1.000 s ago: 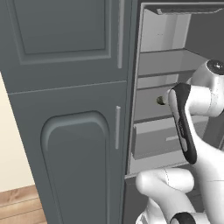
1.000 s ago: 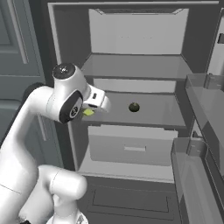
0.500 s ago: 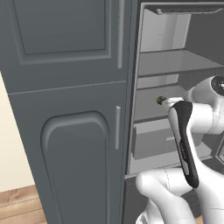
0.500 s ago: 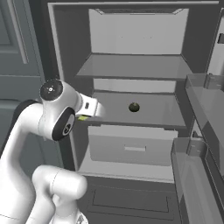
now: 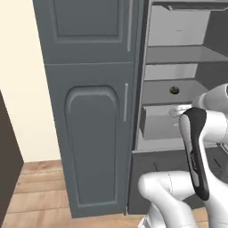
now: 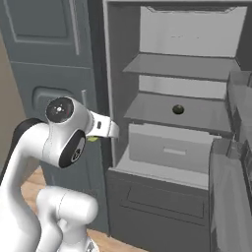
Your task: Take the lemon wedge from the fridge and place it on the plate with fish on the dining counter.
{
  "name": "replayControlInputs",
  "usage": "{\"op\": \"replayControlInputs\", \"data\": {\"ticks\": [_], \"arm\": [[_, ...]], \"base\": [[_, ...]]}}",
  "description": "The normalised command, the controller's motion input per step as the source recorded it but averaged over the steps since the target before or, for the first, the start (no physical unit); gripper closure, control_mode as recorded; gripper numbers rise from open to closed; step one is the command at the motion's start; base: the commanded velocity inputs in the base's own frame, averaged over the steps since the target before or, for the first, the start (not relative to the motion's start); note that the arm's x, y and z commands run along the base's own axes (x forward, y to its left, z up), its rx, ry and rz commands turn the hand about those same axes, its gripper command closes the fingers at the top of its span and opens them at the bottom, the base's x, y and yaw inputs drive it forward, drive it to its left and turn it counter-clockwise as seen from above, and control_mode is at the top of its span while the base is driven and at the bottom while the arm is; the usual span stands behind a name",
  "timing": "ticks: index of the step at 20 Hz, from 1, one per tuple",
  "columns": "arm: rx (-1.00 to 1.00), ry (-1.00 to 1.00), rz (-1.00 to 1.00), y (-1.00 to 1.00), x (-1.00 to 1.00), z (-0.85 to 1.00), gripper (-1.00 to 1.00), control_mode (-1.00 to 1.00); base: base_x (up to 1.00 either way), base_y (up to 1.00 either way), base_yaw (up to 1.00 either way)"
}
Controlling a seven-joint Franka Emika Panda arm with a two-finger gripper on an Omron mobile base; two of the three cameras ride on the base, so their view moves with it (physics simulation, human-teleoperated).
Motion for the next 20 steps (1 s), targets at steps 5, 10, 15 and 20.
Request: {"op": "replayControlInputs", "data": {"ticks": [5,10,15,20], "arm": [[0.0,0.0,0.0,0.0,0.0,0.0,1.0,1.0],[0.0,0.0,0.0,0.0,0.0,0.0,1.0,1.0],[0.0,0.0,0.0,0.0,0.0,0.0,1.0,1.0],[0.0,0.0,0.0,0.0,0.0,0.0,1.0,1.0]], "base": [[-1.0,0.02,0.46],[-0.31,0.45,0.78],[-0.02,0.42,0.88],[0.0,0.29,0.91]]}}
